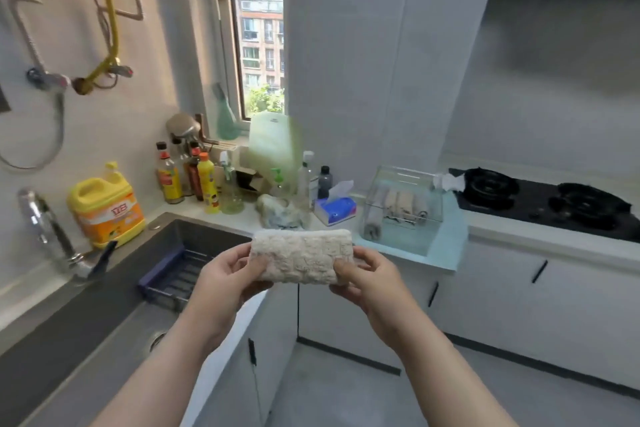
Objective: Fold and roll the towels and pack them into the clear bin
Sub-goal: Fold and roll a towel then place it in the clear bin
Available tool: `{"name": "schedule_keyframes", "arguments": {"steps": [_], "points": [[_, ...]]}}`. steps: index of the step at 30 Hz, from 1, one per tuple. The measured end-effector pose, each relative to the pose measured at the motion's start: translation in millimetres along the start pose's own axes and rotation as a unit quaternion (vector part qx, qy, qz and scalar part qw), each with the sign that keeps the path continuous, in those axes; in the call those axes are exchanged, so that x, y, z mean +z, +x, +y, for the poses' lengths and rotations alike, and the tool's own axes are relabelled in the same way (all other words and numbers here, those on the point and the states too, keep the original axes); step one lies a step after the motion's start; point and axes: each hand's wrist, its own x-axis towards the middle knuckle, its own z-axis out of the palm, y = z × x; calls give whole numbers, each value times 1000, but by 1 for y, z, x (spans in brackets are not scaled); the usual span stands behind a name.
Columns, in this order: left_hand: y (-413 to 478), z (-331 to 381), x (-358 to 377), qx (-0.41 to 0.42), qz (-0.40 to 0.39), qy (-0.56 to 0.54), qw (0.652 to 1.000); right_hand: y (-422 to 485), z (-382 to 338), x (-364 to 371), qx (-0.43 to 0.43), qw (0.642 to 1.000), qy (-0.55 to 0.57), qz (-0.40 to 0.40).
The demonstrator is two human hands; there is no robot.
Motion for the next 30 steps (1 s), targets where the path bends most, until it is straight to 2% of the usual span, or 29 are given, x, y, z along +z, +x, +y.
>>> {"name": "schedule_keyframes", "arguments": {"steps": [6, 11, 13, 16, 19, 23, 25, 28, 30], "points": [[134, -16, 81, -26, -97, -9, 995, 98, -23, -68, 21, 993, 17, 118], [246, -31, 127, -34, -149, 18, 988, 189, -41, -104, 22, 975, 75, 206], [278, -41, 140, -39, -161, 33, 986, 217, -45, -112, 36, 967, 65, 242], [317, -63, 133, -30, -136, 37, 990, 245, -45, -105, 39, 966, 64, 247], [357, -87, 153, -49, -179, 86, 979, 278, -48, -120, 7, 957, 57, 284], [395, -85, 189, -35, -155, -1, 987, 315, -61, -140, 17, 955, 75, 287], [415, -88, 202, -28, -150, 6, 988, 334, -66, -146, 22, 948, 150, 279], [439, -91, 235, -25, -177, 55, 982, 364, -70, -169, 26, 909, 301, 288], [447, -99, 256, -14, -210, 115, 971, 386, -65, -189, 61, 899, 312, 302]]}}
